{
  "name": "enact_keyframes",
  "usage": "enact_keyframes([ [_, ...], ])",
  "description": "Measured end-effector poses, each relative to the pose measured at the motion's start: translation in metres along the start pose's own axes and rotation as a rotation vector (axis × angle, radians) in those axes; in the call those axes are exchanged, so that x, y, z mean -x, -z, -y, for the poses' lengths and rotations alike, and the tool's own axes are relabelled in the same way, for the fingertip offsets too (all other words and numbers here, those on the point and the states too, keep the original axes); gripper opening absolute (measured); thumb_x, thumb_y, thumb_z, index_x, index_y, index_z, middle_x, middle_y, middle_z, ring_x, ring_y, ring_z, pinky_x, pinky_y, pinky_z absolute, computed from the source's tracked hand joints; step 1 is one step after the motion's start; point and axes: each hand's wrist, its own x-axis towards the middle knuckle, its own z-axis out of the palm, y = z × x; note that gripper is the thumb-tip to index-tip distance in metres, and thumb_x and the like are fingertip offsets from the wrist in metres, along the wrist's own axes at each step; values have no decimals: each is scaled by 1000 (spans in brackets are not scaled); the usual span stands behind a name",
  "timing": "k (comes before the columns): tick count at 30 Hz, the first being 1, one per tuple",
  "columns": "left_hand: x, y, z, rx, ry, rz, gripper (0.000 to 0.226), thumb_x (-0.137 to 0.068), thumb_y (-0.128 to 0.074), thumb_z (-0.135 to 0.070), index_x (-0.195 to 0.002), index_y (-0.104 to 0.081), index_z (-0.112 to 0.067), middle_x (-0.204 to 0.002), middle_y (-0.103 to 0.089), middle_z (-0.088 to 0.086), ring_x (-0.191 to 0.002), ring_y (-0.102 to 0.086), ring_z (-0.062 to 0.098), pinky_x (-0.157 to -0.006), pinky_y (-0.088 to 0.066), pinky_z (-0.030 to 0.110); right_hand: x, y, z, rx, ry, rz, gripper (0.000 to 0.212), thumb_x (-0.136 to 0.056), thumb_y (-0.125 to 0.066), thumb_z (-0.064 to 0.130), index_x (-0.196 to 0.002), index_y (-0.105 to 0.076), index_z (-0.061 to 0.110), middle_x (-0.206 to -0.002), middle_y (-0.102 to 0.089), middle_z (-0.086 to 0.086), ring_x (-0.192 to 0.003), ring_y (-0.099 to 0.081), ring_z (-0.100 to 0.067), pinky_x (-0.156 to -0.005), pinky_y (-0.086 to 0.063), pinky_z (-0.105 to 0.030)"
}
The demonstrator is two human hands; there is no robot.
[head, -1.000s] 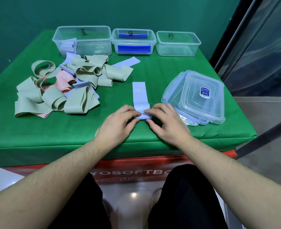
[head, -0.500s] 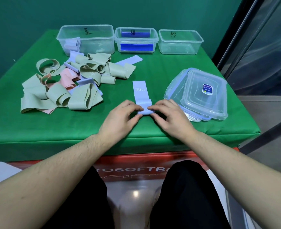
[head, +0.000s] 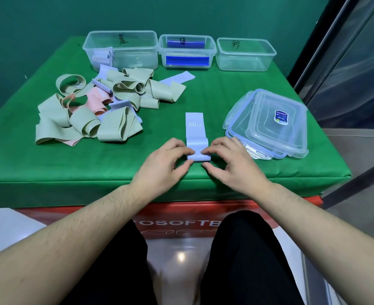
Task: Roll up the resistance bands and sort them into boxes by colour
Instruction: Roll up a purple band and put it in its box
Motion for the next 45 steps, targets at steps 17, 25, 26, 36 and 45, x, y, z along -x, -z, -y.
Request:
enact_keyframes([
  [17,-14,5,5,24,-8,44,21,-91,-67,-25,-112,-68,-22,-108,-54,-13,-64,-48,-2,-65,-37,22,-13,-1,0,-12,-21,-7,23,-91,-61,34,-104,-69,16,-98,-63,2,-89,-55,-23,-86,-40,-34],
  [25,-21,4,8,12,-14,8,17,-91,-68,-19,-107,-71,-17,-105,-62,-6,-73,-47,-17,-67,-30,2,-17,-1,-1,34,0,-26,23,-91,-64,29,-110,-69,18,-102,-61,3,-92,-51,-21,-86,-41,-34],
  [26,-22,4,8,12,-12,10,17,-91,-68,-18,-108,-71,-16,-104,-62,-4,-73,-47,-19,-68,-30,1,-18,-1,-1,31,10,-20,21,-90,-65,27,-109,-68,18,-102,-60,4,-92,-52,-22,-86,-42,-36],
  [36,-26,4,4,-76,-12,23,23,-89,-69,-21,-111,-68,-21,-111,-59,-8,-74,-42,-1,-69,-32,17,-26,-2,-3,34,-59,14,24,-88,-64,34,-108,-70,22,-100,-63,4,-91,-53,-22,-85,-45,-42],
  [45,-10,10,3,-24,-95,-10,15,-86,-73,-22,-101,-71,-23,-103,-63,-11,-65,-48,-9,-62,-37,17,-9,7,5,26,7,1,28,-91,-60,39,-108,-72,21,-98,-65,4,-91,-57,-21,-87,-45,-36],
])
